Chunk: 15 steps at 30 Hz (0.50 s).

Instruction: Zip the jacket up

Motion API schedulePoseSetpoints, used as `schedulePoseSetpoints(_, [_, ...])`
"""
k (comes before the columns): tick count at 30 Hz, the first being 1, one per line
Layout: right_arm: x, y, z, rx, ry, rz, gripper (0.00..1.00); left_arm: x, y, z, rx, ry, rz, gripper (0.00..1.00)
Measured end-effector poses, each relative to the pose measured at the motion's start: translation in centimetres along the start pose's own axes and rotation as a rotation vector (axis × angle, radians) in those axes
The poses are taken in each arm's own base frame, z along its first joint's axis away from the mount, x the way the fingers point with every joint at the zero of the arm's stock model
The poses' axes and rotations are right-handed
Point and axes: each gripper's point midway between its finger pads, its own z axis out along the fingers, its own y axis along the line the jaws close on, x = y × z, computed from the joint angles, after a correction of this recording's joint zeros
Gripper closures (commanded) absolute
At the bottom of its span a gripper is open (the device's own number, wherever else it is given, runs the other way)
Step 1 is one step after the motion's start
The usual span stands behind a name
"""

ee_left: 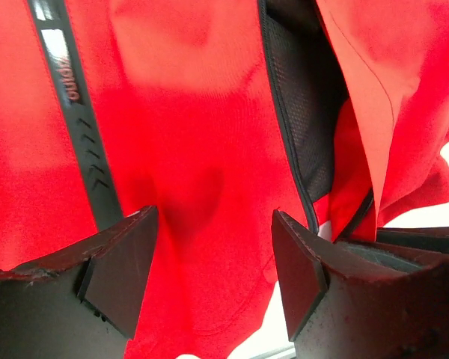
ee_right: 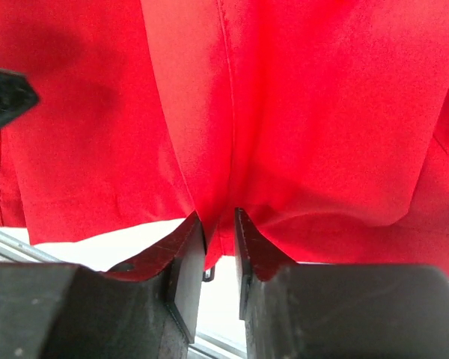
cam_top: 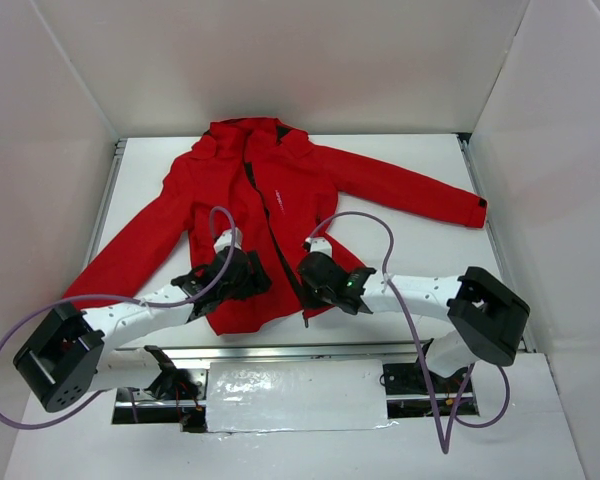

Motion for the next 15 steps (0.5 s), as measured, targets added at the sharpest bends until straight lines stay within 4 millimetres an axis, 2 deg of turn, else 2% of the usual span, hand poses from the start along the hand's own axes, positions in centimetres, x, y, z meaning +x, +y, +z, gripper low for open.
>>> schedulePoseSetpoints(6, [0.2,0.1,-0.1,-0.017,0.001,0.000,0.99,0.6,-0.7,0.2,0.023,0.015,0.013,0.26])
schedulePoseSetpoints(10, [0.2,0.2,-0.1,-0.022,0.001,-0.001,1.00,0.8,-1.3,0.3,0.047,0.022,0.016,0.27])
schedulePoseSetpoints(15, [0.7,0.5,-0.4,-0.093,0.001,0.010,0.99,1.6,-3.4,0.4,0.159,0.051,0.035,0.36])
